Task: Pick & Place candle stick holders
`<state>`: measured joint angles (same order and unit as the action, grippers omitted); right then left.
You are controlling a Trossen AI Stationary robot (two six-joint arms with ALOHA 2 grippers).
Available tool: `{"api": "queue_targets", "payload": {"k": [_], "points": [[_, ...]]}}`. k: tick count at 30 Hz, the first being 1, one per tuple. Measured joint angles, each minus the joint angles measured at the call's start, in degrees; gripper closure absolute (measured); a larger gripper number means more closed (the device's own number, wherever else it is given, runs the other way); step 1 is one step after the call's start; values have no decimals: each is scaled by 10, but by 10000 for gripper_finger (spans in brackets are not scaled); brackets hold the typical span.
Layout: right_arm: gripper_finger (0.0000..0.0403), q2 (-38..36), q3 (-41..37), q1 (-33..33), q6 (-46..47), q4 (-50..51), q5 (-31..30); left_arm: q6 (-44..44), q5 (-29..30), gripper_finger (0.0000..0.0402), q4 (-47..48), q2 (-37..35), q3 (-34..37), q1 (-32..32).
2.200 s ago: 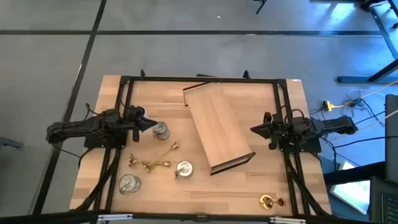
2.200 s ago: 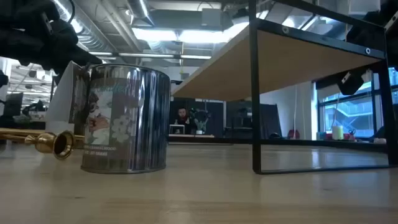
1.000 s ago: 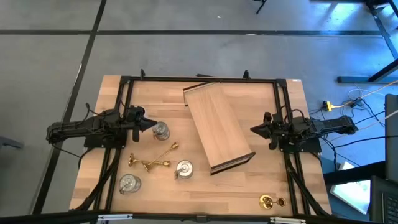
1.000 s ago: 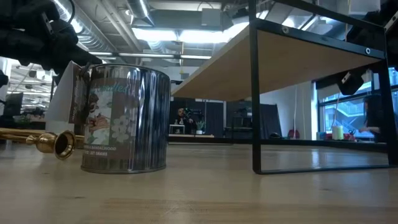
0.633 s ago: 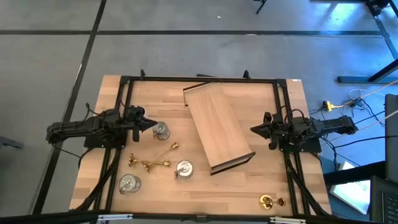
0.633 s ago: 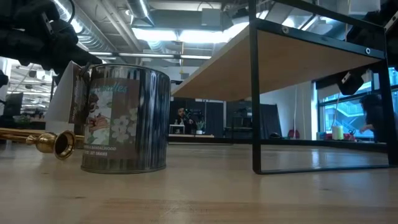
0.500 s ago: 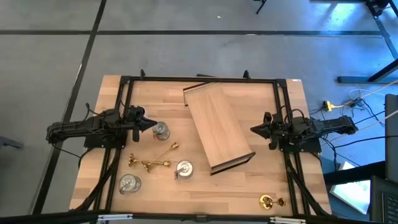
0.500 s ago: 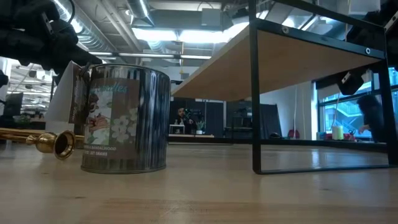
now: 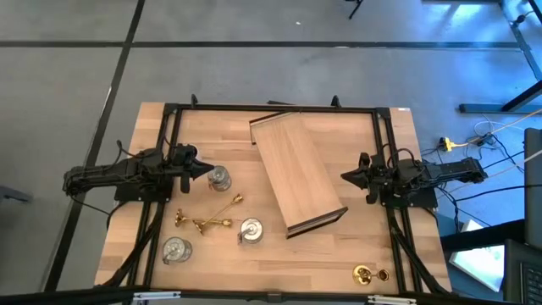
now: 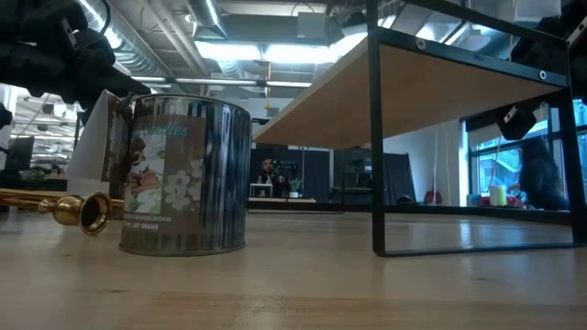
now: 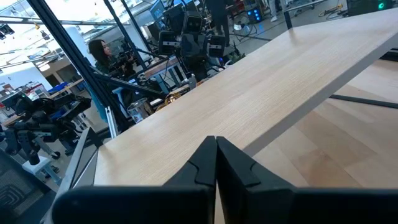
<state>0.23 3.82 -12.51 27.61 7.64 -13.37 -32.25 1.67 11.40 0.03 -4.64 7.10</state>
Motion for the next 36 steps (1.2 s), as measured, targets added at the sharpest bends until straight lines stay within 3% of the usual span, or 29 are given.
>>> {"api": "queue_targets", "payload": {"k": [34,36], "points": [[396,0,0,0,-1,0,0,0,0,398,0,0,0,0],[396,0,0,1,-38,0,-7,0,0,398,0,0,0,0]]}}
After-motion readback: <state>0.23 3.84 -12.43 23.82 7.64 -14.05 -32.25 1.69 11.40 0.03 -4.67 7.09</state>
